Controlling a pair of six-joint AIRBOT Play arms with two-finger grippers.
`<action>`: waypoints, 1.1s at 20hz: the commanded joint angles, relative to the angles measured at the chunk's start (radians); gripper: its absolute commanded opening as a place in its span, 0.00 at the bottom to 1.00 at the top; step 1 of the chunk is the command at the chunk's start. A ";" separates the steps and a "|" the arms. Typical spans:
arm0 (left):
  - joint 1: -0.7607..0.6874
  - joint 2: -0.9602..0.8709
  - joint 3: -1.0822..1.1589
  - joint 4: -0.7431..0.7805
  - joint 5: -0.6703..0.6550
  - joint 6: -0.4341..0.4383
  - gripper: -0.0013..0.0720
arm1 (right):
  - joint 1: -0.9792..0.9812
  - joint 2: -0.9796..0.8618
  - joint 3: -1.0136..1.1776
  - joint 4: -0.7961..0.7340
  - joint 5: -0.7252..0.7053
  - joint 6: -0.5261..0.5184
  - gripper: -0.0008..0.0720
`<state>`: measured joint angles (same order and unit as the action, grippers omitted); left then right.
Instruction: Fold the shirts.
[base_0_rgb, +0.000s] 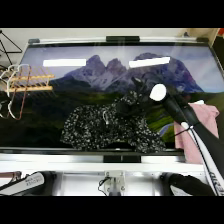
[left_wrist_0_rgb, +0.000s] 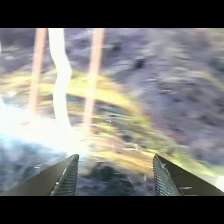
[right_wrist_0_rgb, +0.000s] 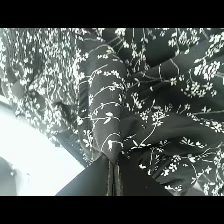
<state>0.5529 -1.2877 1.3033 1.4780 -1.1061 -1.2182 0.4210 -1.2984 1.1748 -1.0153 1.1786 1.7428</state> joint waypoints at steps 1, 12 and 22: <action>0.080 -0.066 0.003 0.002 0.039 0.060 0.79 | 0.001 0.000 0.001 0.012 0.028 0.001 0.10; 0.126 -0.272 0.005 -0.075 0.034 0.249 0.79 | 0.001 0.000 0.001 0.003 0.027 -0.001 0.10; 0.125 -0.348 0.005 -0.065 0.094 0.313 0.76 | 0.001 0.000 0.001 0.022 0.031 0.014 0.10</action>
<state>0.6788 -1.6115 1.3067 1.4094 -1.0260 -0.9226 0.4210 -1.2984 1.1748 -0.9981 1.2102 1.7535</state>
